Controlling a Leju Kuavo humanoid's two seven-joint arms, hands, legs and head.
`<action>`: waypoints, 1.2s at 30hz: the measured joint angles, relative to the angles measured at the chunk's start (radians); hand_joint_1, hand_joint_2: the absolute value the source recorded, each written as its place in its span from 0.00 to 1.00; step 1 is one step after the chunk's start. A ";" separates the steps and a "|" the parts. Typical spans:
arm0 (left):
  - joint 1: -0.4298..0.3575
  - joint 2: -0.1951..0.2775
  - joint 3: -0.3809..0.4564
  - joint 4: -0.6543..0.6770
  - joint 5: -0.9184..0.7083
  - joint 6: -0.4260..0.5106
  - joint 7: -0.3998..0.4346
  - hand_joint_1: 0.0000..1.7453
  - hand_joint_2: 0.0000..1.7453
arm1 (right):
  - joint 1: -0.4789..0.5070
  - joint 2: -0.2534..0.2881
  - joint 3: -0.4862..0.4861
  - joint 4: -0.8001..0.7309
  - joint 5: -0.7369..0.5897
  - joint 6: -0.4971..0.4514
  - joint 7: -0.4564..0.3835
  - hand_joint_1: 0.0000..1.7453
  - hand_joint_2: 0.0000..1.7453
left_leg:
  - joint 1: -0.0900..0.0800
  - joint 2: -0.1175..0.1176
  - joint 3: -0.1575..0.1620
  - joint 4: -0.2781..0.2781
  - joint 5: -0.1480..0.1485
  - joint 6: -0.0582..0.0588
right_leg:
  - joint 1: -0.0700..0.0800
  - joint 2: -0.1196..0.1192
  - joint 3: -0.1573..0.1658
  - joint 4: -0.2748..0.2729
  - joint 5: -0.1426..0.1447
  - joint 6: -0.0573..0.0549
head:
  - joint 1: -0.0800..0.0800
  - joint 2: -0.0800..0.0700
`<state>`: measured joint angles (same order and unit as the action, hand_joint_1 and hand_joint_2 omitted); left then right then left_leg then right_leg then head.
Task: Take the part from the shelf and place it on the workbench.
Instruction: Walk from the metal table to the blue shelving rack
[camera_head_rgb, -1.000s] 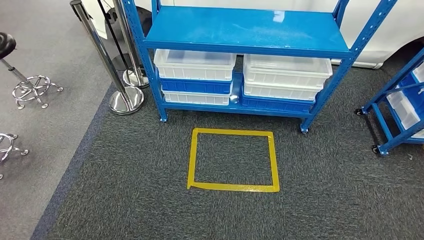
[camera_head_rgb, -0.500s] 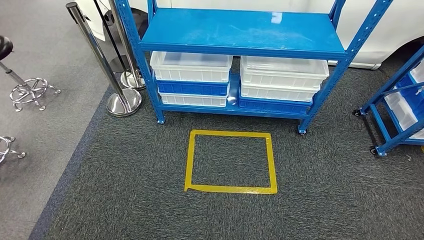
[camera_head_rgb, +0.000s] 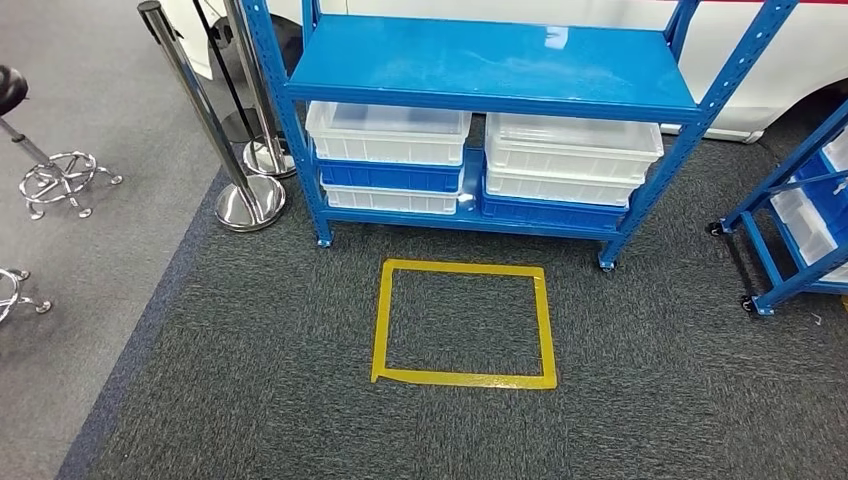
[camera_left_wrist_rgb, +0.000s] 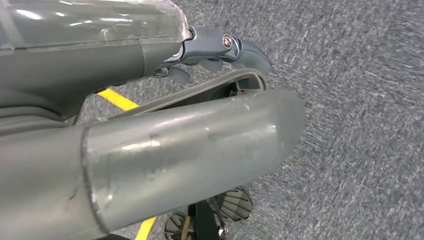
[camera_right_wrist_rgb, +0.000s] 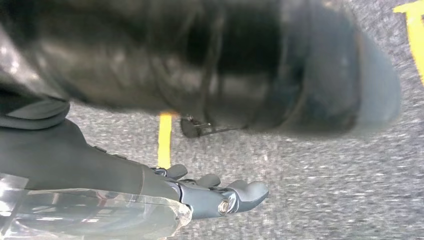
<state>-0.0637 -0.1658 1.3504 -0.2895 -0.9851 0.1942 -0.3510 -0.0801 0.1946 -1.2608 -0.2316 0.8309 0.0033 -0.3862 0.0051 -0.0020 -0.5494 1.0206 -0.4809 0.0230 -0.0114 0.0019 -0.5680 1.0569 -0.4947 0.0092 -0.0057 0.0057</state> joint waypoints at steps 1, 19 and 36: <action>-0.001 0.000 0.000 0.000 0.000 0.000 0.000 0.00 0.00 | 0.000 0.000 0.000 0.000 0.000 0.000 0.000 0.00 1.00 | -0.001 0.000 0.000 0.000 -0.001 -0.006 | 0.003 0.001 0.004 -0.011 -0.002 -0.005 | 0.000 0.000; -0.001 -0.002 0.007 0.000 0.035 -0.051 -0.029 0.00 1.00 | 0.001 0.000 -0.002 0.000 0.001 0.008 -0.001 0.00 1.00 | -0.001 -0.001 0.007 -0.007 -0.003 -0.001 | 0.009 -0.001 0.006 -0.017 0.000 -0.012 | 0.000 0.000; 0.001 -0.004 0.029 0.000 0.049 -0.080 0.011 0.00 1.00 | 0.009 -0.002 0.000 0.001 0.040 -0.026 0.050 0.00 1.00 | -0.009 -0.003 0.007 0.009 -0.018 0.007 | -0.001 0.006 -0.005 -0.006 0.000 -0.001 | -0.002 0.000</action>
<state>-0.0631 -0.1701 1.3795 -0.2892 -0.9357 0.1146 -0.3397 -0.0706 0.1929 -1.2612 -0.2304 0.8710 -0.0224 -0.3360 -0.0040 -0.0053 -0.5427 1.0298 -0.4988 0.0304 -0.0128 0.0081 -0.5735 1.0510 -0.4945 0.0087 -0.0074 0.0057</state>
